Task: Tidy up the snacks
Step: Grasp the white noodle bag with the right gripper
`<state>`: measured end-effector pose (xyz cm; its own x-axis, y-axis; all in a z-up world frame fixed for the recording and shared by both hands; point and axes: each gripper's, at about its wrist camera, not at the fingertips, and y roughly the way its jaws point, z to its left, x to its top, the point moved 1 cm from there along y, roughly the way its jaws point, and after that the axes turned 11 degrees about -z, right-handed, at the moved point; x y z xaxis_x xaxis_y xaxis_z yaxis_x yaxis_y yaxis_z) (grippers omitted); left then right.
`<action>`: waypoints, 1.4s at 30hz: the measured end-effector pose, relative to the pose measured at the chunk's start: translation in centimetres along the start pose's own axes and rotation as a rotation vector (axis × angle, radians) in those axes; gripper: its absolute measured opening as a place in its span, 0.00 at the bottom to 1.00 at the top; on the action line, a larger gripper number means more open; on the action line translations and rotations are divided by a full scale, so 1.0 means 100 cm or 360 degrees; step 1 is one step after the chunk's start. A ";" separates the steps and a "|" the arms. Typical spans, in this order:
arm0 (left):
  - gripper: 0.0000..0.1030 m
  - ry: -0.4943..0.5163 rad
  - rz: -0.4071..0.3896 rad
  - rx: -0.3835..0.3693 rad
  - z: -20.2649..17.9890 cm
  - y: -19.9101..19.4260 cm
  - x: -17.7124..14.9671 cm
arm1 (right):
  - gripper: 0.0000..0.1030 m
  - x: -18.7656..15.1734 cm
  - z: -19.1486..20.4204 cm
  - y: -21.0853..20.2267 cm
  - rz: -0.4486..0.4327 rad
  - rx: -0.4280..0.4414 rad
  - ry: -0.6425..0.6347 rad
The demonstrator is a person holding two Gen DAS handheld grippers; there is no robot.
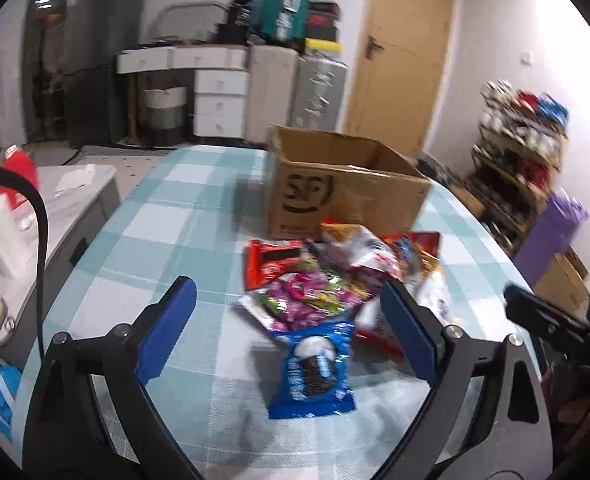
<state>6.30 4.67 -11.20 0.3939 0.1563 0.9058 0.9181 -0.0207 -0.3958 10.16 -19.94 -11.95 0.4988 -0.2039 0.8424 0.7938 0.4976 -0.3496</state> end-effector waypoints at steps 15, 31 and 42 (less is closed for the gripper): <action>0.99 -0.0099 -0.0029 0.0092 0.023 0.032 -0.030 | 0.99 -0.025 -0.015 0.019 0.0092 0.0002 0.0105; 0.99 0.0081 -0.0123 0.0113 0.003 0.016 -0.028 | 0.99 -0.020 -0.023 0.075 0.0288 0.0057 0.0427; 0.99 0.0030 -0.0101 0.0101 0.010 0.017 -0.029 | 0.99 -0.018 -0.011 0.100 0.0324 0.0049 0.0420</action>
<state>6.71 5.22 -14.63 0.3361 0.1367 0.9318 0.9370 0.0511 -0.3455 17.61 -15.53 -17.40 0.7221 -0.3074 0.6198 0.6599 0.5749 -0.4837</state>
